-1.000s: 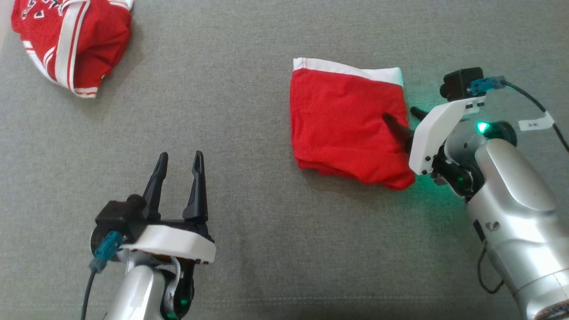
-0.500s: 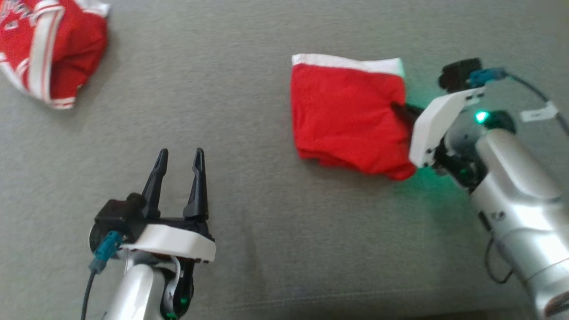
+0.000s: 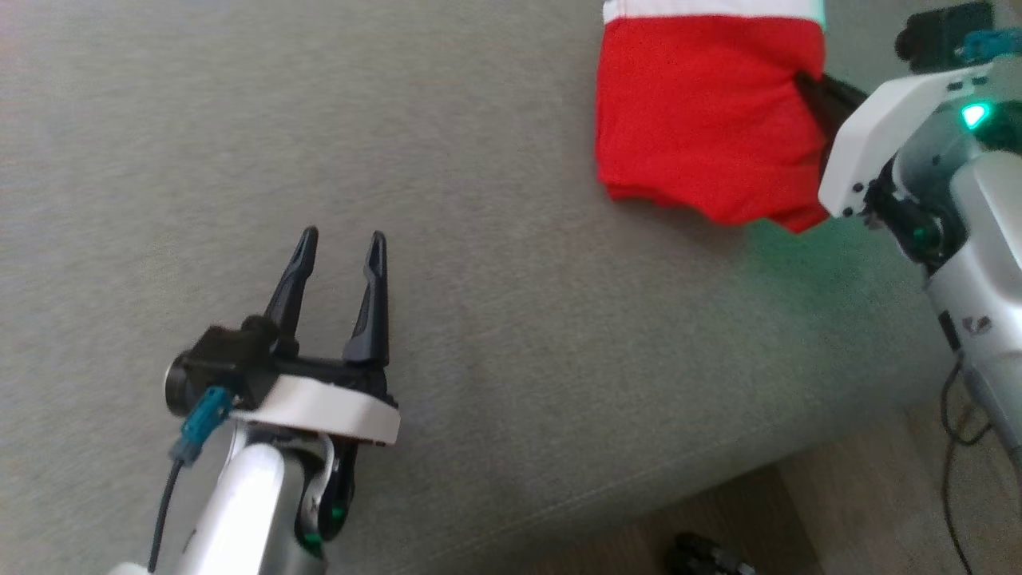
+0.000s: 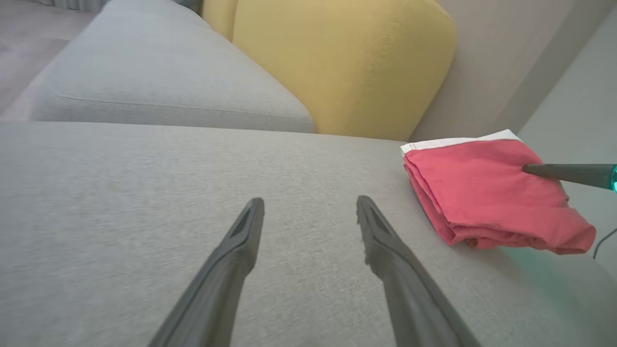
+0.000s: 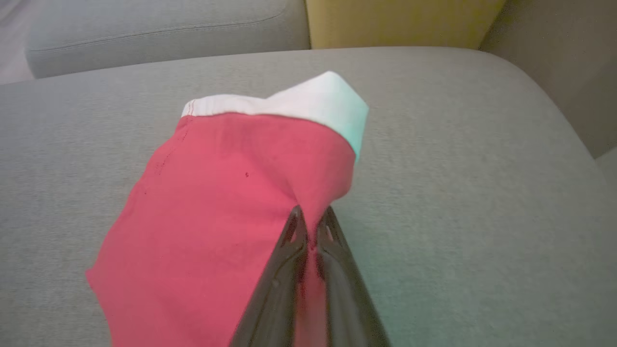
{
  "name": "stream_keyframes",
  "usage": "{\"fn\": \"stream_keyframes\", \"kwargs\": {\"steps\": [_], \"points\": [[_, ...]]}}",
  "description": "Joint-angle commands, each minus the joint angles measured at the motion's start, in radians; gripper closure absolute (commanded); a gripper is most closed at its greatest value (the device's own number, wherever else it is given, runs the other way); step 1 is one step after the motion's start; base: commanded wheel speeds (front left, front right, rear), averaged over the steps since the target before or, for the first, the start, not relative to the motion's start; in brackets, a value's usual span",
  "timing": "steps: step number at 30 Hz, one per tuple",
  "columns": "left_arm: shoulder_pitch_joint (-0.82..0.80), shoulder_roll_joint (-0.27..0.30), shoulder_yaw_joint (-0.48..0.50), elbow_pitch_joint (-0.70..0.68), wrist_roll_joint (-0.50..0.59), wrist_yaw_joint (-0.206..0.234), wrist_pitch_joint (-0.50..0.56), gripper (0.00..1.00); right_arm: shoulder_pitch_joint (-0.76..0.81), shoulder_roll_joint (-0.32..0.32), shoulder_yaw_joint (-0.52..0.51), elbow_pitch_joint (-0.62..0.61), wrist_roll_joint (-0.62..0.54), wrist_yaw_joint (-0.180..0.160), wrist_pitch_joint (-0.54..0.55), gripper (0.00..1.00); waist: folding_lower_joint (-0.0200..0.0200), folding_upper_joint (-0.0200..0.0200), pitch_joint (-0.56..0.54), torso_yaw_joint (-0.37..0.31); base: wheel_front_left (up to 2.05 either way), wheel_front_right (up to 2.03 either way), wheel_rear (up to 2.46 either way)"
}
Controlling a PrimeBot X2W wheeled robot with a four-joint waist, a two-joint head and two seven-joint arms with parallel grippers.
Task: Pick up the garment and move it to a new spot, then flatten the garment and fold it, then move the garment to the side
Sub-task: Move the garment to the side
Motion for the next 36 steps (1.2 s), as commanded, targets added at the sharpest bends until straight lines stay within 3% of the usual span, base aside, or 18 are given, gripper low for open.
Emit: {"fn": "stream_keyframes", "kwargs": {"steps": [1, 10, 20, 23, 36], "points": [[-0.033, 0.011, 0.024, -0.039, 0.010, -0.004, 0.005, 0.00, -0.031, -0.006, -0.008, -0.021, -0.010, 0.007, -0.015, 1.00, 0.0000, 0.0000, 0.046, -0.049, 0.00, 0.00, 0.00], [-0.069, 0.026, 0.018, -0.068, 0.020, 0.002, 0.020, 0.00, -0.107, -0.011, -0.060, 0.079, -0.119, 0.007, -0.084, 1.00, 0.0000, 0.0000, 0.084, -0.015, 0.00, 0.00, 0.00], [-0.083, 0.028, 0.019, -0.100, 0.011, 0.011, 0.015, 0.00, -0.245, -0.117, -0.163, 0.255, -0.315, 0.007, -0.124, 1.00, 0.0000, 0.0000, 0.128, 0.100, 0.00, 0.00, 0.00], [-0.083, 0.028, 0.018, -0.107, 0.009, 0.013, 0.012, 0.00, -0.269, -0.118, -0.179, 0.271, -0.311, 0.007, -0.102, 1.00, 0.0000, 0.0000, 0.142, 0.117, 0.00, 0.00, 0.00], [-0.090, 0.029, 0.013, -0.126, 0.010, 0.026, 0.006, 0.00, -0.330, -0.136, -0.234, 0.280, -0.487, 0.007, -0.098, 1.00, 0.0000, 0.0000, 0.177, 0.124, 0.00, 0.00, 0.00]]}}
